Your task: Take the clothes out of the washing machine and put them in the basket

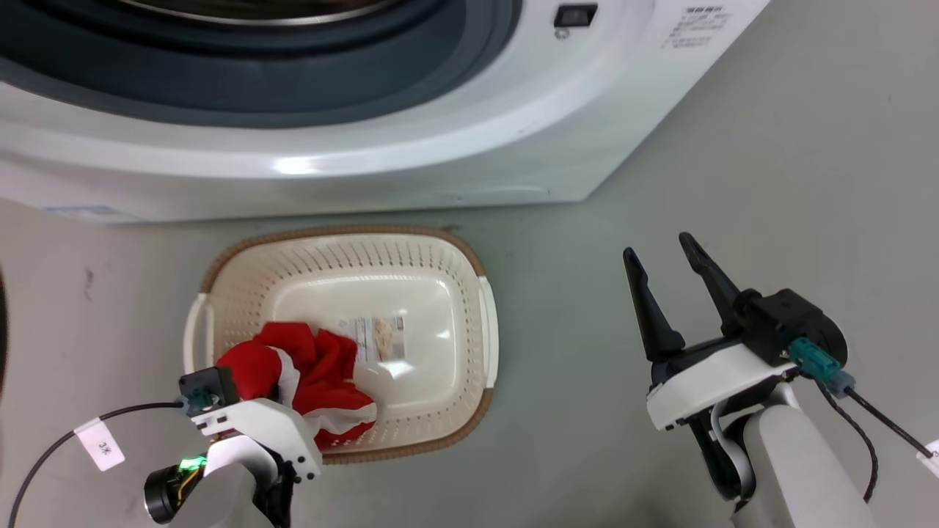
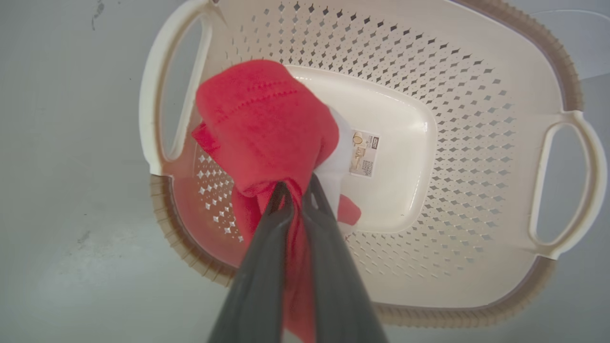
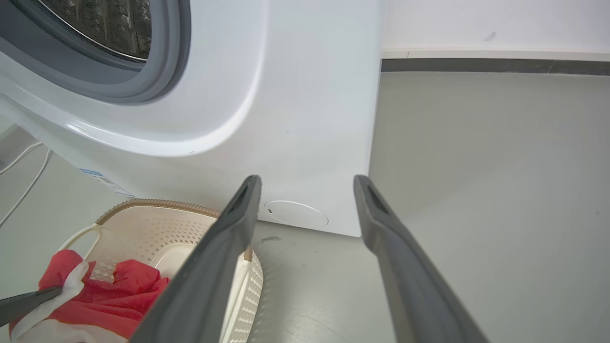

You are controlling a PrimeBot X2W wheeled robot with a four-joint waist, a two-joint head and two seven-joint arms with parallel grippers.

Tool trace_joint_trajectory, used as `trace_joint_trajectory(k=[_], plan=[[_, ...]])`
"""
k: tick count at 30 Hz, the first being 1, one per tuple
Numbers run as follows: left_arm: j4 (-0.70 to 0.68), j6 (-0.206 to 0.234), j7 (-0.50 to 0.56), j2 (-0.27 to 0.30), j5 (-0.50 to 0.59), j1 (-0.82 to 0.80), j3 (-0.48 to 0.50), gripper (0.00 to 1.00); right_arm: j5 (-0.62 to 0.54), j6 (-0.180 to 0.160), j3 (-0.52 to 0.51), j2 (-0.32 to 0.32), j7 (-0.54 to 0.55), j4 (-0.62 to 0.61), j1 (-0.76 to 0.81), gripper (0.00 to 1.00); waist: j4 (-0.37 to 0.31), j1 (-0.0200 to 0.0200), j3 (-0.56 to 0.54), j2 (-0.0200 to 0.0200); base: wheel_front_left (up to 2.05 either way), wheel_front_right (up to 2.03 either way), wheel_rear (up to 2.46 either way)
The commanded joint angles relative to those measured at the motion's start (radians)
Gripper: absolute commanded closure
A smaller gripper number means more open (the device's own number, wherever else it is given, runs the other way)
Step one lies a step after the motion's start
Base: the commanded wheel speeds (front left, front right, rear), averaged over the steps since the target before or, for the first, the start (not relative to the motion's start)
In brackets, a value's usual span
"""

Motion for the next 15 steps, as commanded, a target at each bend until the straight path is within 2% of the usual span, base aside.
trace_joint_trajectory(k=[1, 8, 9, 10, 11, 15], plan=[[0.031, 0.005, 0.001, 0.01, -0.01, -0.031, 0.008, 1.0, 0.007, -0.001, 0.005, 0.0, -0.009, 0.0, -0.03, 0.0, -0.031, -0.0002, 0.085, 0.0, 0.0, 0.0, 0.0], [0.081, 0.008, 0.013, 0.031, -0.009, -0.06, -0.001, 1.0, 0.016, -0.001, 0.012, 0.001, -0.022, 0.021, -0.059, 0.0, -0.038, -0.0002, 0.13, 0.0, 0.0, 0.0, 0.0], [0.085, 0.004, 0.015, 0.032, -0.008, -0.061, -0.003, 0.77, 0.015, -0.001, 0.012, 0.0, -0.024, 0.026, -0.065, 0.0, -0.037, -0.0002, 0.129, 0.0, 0.0, 0.0, 0.0], [0.088, 0.003, 0.014, 0.033, -0.009, -0.06, -0.004, 0.36, 0.015, -0.001, 0.011, 0.0, -0.026, 0.031, -0.069, 0.0, -0.037, -0.0002, 0.126, 0.0, 0.0, 0.0, 0.0], [0.091, 0.001, 0.012, 0.036, -0.01, -0.056, -0.006, 0.0, 0.015, -0.001, 0.011, 0.001, -0.027, 0.039, -0.071, 0.0, -0.037, -0.0002, 0.117, 0.0, 0.0, 0.0, 0.0], [0.099, -0.016, 0.0, 0.035, -0.014, -0.019, -0.013, 0.0, 0.032, -0.001, 0.015, 0.001, -0.035, 0.073, -0.058, 0.0, -0.038, -0.0002, 0.051, 0.0, 0.0, 0.0, 0.0]])
